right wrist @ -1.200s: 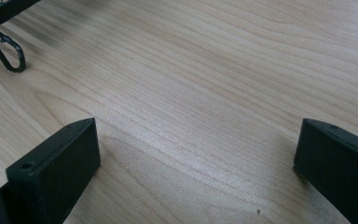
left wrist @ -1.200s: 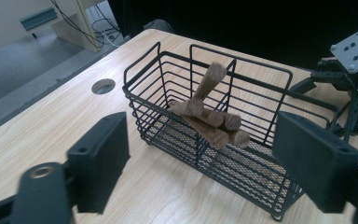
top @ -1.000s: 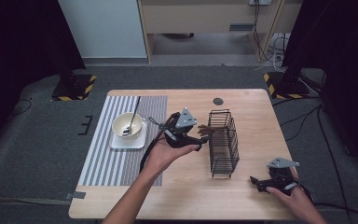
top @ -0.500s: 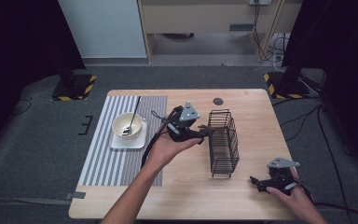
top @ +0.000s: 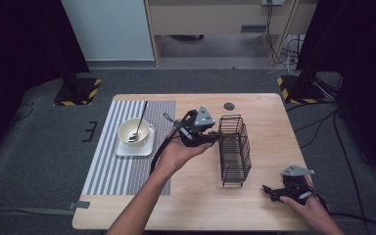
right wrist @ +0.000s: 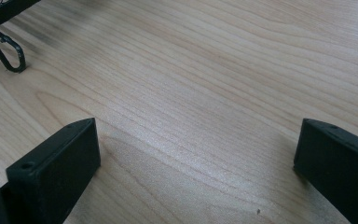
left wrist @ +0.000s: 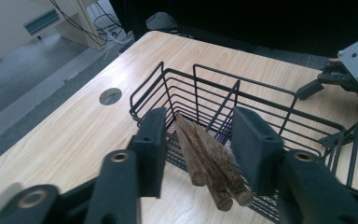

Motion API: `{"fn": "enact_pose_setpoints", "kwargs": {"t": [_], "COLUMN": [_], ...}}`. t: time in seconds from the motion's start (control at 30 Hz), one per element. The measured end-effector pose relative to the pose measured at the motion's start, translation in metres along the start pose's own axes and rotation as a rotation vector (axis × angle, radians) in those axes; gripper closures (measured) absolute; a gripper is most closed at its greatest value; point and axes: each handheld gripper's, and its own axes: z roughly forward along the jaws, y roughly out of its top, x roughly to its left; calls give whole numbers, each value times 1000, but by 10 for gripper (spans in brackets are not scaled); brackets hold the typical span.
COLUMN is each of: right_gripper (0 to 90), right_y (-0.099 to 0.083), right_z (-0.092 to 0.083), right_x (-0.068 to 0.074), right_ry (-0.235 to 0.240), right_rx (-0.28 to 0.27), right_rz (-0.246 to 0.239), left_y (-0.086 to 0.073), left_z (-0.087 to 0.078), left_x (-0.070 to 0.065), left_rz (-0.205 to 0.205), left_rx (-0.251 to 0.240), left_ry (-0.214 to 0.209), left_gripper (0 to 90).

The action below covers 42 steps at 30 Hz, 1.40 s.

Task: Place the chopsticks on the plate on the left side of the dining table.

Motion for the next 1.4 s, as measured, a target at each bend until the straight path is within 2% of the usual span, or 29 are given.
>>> {"fn": "enact_pose_setpoints", "kwargs": {"t": [0.03, 0.23, 0.33, 0.63, 0.73, 1.0, 1.03, 1.23, 1.4], "right_gripper": [2, 2, 2, 2, 2, 2, 2, 2, 2], "right_y": [0, 0, 0, 0, 0, 0, 0, 0, 0], "right_z": [0, 0, 0, 0, 0, 0, 0, 0, 0], "right_x": [0, 0, 0, 0, 0, 0, 0, 0, 0], "right_ry": [0, 0, 0, 0, 1, 1, 1, 1, 1], "right_rx": [0, 0, 0, 0, 0, 0, 0, 0, 0], "right_rz": [0, 0, 0, -1, -1, -1, -2, -1, -1], "left_y": [1, 2, 1, 3, 3, 3, 3, 5, 4], "left_z": [1, 2, 2, 3, 3, 3, 3, 1, 4], "left_x": [0, -1, -1, -2, 0, 1, 1, 2, 0], "left_rz": [4, 10, 2, -8, -26, -32, -46, -48, -28], "left_rx": [7, 31, 43, 39, 34, 28, 18, 8, 37], "left_ry": [-2, 5, 5, 12, 8, 8, 2, -1, 7], "left_gripper": [611, 707, 735, 807, 821, 832, 833, 833, 830]}}
